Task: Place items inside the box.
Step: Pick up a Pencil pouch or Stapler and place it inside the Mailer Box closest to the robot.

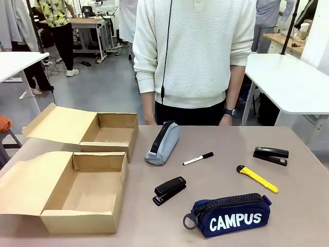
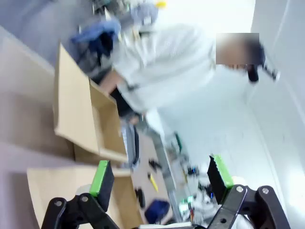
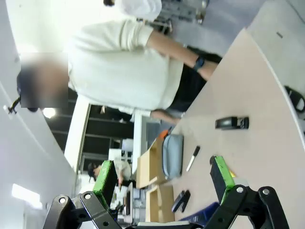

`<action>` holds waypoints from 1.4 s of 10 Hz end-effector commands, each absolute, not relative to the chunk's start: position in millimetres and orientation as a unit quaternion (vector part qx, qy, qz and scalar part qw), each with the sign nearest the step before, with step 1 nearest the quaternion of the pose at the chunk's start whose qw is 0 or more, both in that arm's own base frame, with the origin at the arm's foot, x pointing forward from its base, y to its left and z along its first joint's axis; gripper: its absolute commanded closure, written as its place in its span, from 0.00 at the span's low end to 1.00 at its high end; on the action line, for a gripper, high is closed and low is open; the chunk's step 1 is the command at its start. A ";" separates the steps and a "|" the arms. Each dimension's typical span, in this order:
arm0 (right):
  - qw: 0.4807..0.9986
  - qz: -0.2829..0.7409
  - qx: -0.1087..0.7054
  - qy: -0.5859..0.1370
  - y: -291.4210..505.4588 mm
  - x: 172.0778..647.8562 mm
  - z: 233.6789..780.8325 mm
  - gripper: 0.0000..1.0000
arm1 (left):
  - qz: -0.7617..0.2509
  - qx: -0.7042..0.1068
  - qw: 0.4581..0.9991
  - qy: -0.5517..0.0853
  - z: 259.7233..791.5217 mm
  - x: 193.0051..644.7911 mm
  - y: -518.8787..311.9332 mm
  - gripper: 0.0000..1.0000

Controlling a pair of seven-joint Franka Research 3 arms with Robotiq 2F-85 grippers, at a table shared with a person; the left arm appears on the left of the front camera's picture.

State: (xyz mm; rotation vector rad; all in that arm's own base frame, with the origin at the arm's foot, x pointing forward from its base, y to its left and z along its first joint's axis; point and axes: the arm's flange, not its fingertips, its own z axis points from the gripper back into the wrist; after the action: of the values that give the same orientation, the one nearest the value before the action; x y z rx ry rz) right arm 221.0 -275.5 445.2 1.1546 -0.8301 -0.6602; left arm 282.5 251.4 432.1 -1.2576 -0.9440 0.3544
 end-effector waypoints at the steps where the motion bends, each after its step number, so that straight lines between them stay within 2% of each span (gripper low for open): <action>1: 0.717 -0.278 0.528 -0.359 -269.5 214.9 451.1 0.00 | 0.115 -0.568 0.717 -0.388 432.9 272.6 243.8 0.00; 6: 0.720 -0.287 0.530 -0.345 -265.6 216.5 447.8 0.00 | 0.115 -0.568 0.717 -0.388 432.9 272.6 243.8 0.00; 7: 0.754 -0.227 0.515 -0.339 -251.5 224.8 445.2 0.00 | 0.115 -0.568 0.717 -0.388 432.9 272.6 243.8 0.00; 8: 0.784 -0.089 0.533 -0.305 -235.2 236.1 443.0 0.00 | 0.115 -0.568 0.717 -0.388 432.9 272.6 243.8 0.00; 9: 0.804 -0.009 0.519 -0.291 -205.1 259.9 442.6 0.00 | 0.115 -0.568 0.717 -0.388 432.9 272.6 243.8 0.00; 10: 0.817 0.048 0.510 -0.266 -178.2 279.5 444.4 0.00 | 0.115 -0.568 0.717 -0.388 432.9 272.6 243.8 0.00; 11: 0.806 0.024 0.522 -0.278 -188.9 283.3 450.4 0.00 | 0.115 -0.568 0.717 -0.388 432.9 272.6 243.8 0.00; 12: 0.802 -0.013 0.520 -0.294 -217.3 270.4 451.2 0.00 | 0.115 -0.568 0.717 -0.388 432.9 272.6 243.8 0.00; 14: 0.785 0.004 0.530 -0.319 -265.7 224.5 440.9 0.00 | 0.115 -0.568 0.717 -0.388 432.9 272.6 243.8 0.00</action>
State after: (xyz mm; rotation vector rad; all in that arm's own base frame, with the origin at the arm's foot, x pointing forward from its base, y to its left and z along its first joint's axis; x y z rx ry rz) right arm 244.9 -229.5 448.7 1.1169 -0.6396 -0.0294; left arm 271.6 243.0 432.1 -1.2498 -0.8278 0.2725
